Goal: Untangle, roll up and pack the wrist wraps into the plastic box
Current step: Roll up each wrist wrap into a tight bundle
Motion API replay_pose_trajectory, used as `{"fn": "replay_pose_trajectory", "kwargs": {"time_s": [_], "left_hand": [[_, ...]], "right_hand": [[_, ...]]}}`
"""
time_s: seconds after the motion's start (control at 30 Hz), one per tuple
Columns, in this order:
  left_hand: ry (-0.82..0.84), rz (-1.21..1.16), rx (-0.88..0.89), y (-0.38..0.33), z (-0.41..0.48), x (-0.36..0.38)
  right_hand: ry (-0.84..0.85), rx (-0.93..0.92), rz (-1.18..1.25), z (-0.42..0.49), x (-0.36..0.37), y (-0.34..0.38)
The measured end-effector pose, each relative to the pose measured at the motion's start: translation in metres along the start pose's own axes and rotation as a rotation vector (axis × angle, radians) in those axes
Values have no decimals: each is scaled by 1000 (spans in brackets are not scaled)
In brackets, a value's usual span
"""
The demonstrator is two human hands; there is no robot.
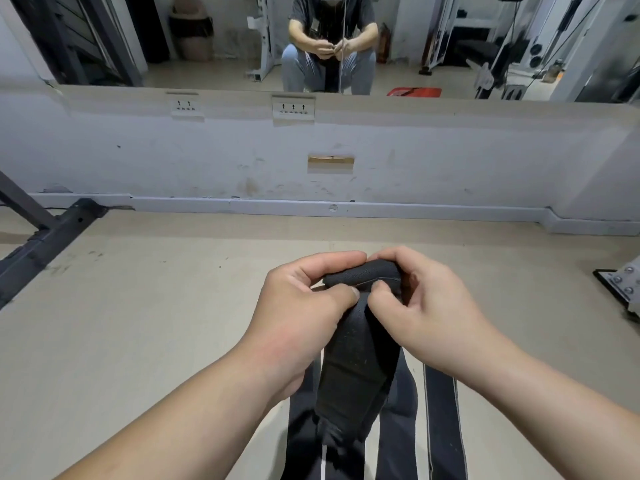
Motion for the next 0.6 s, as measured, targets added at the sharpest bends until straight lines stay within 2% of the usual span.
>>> {"fn": "replay_pose_trajectory", "kwargs": {"time_s": [0.13,0.3,0.43,0.6], "left_hand": [[43,-180,-71,-2,0,3],[141,3,-154,10,2,0],[142,72,-137,8,1,-4],[105,50,-76,3,2,-6]], "right_hand": [[-48,-23,31,1,-4,1],[-103,-46,48,3,-4,3],[-103,-65,72,-1,1,7],[19,65,413,-3,6,10]]}}
Point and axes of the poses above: each hand's wrist, its own z-axis towards the middle knuckle, its own x-axis out of the palm, y = z × x, the point moved 2 cm from there along z, towards the middle knuckle, and after that the axes turned 9 degrees about -z, right-handed, at the moved point
